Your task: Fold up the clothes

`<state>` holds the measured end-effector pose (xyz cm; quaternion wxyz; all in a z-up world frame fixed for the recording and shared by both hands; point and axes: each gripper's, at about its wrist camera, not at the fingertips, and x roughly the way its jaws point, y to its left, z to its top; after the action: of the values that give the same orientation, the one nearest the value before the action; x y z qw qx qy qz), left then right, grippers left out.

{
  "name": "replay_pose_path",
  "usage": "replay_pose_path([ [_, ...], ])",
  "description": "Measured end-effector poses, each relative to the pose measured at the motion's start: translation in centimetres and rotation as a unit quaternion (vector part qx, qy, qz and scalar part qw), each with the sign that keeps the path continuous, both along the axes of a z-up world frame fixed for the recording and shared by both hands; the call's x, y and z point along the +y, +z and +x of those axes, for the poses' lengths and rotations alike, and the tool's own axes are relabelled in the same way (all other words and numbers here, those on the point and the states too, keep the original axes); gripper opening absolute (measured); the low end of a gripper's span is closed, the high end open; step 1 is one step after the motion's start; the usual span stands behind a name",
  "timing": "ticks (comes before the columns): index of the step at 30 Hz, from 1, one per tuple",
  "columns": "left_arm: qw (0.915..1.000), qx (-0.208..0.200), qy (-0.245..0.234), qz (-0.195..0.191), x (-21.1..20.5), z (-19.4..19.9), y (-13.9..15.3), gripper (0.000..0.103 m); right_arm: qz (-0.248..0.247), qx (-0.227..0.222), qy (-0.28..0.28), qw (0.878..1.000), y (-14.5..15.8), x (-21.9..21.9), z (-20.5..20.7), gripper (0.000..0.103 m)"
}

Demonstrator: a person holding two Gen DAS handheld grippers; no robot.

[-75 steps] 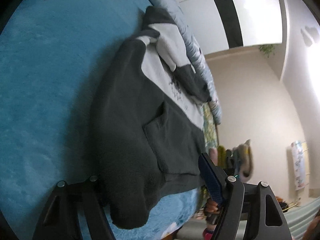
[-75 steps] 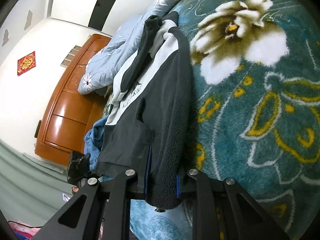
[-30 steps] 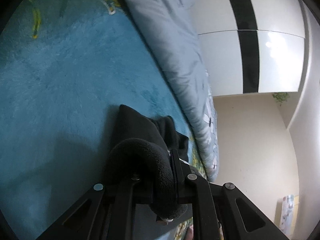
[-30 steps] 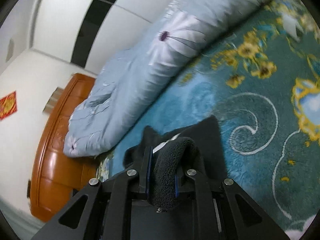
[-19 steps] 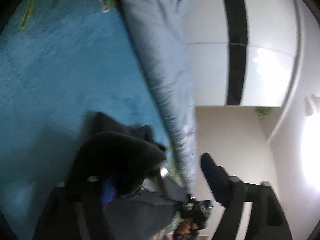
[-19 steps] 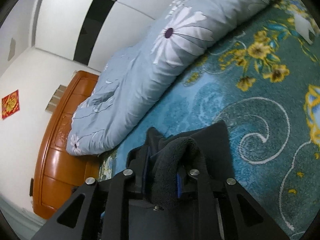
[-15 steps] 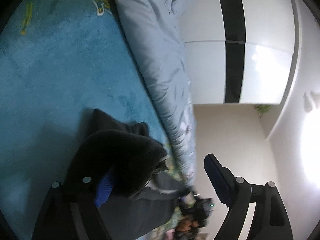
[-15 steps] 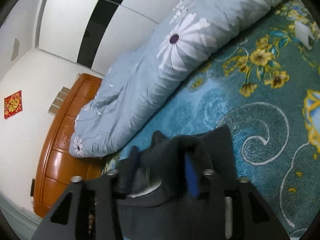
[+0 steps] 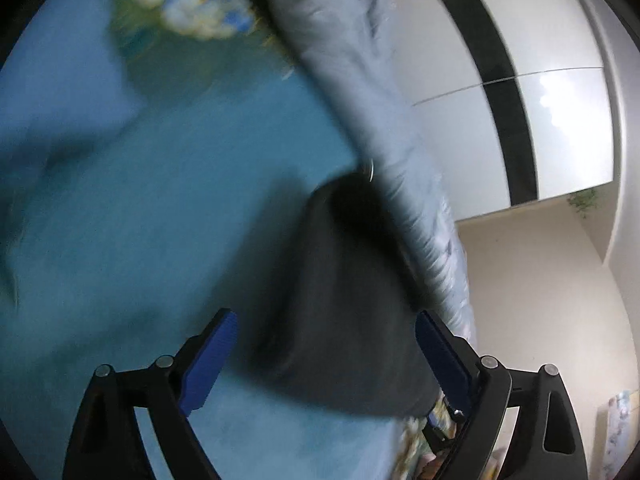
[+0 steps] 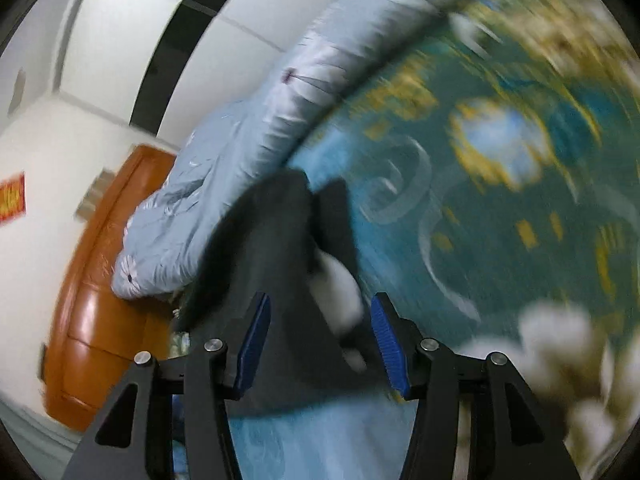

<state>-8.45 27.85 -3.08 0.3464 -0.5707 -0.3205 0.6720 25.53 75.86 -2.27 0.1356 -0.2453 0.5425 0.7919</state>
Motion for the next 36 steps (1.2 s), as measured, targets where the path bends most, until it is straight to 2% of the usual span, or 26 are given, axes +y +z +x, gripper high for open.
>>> replay_pose_path([
  [2, 0.9996, -0.025, -0.012, 0.004, 0.5, 1.5, -2.0, 0.092, -0.031, 0.017, -0.006, 0.999, -1.2, -0.7, 0.6, 0.06],
  [4, 0.9991, -0.041, -0.013, 0.003, 1.6, 2.4, -3.4, 0.092, -0.057, 0.034, -0.013, 0.998, -2.0, -1.4, 0.6, 0.069],
  [9, 0.9992, -0.031, -0.015, 0.022, 4.4, 2.1, -3.3, 0.093, -0.038, 0.032, -0.028, 0.998, -1.4, -2.6, -1.3, 0.075],
  [16, 0.9994, -0.032, 0.005, 0.012, 7.3, 1.0, -3.8, 0.094, -0.035, 0.048, -0.065, 0.996, -1.7, -2.5, -3.1, 0.075],
  [18, 0.9992, -0.035, 0.012, 0.013, 7.4, 1.0, -3.9, 0.093, -0.023, 0.046, -0.07, 0.996, -1.4, -2.5, -3.2, 0.069],
  [20, 0.999, -0.038, 0.024, 0.003, 7.3, 1.2, -4.1, 0.084, -0.018, 0.047, -0.071, 0.996, -1.1, -2.5, -3.3, 0.054],
  [22, 0.9982, -0.047, 0.037, -0.005, 7.0, 1.3, -4.5, 0.061, -0.02, 0.058, -0.063, 0.996, -0.8, -2.6, -3.3, 0.034],
  [24, 0.9969, -0.061, 0.049, 0.001, 6.5, 1.6, -4.9, 0.054, -0.015, 0.063, -0.054, 0.996, -0.3, -2.8, -3.3, 0.027],
  [27, 0.9959, -0.067, 0.06, 0.005, 5.9, 2.4, -4.7, 0.04, -0.009, 0.069, -0.042, 0.997, 0.7, -3.3, -3.2, 0.023],
  [29, 0.9966, -0.055, 0.061, 0.002, 5.4, 3.0, -4.0, 0.025, -0.011, 0.075, -0.032, 0.997, 1.2, -3.8, -2.9, 0.023],
  [30, 0.9971, -0.047, 0.06, 0.001, 5.0, 3.5, -3.5, 0.024, -0.013, 0.077, -0.027, 0.997, 1.4, -4.1, -2.7, 0.023],
  [31, 0.9976, -0.037, 0.058, 0.0, 4.5, 4.0, -3.0, 0.017, -0.014, 0.076, -0.022, 0.997, 1.5, -4.5, -2.3, 0.023],
  [33, 0.9983, -0.019, 0.054, -0.008, 3.5, 5.2, -2.2, 0.013, -0.01, 0.076, -0.011, 0.997, 1.7, -5.5, -1.2, 0.022],
  [35, 0.9986, -0.004, 0.051, -0.012, 2.3, 6.4, -1.5, 0.0, -0.007, 0.08, -0.001, 0.997, 1.9, -6.7, -0.1, 0.022],
  [36, 0.9987, 0.001, 0.049, -0.011, 1.6, 7.1, -1.1, 0.0, -0.006, 0.083, 0.004, 0.996, 2.0, -7.3, 0.5, 0.021],
])
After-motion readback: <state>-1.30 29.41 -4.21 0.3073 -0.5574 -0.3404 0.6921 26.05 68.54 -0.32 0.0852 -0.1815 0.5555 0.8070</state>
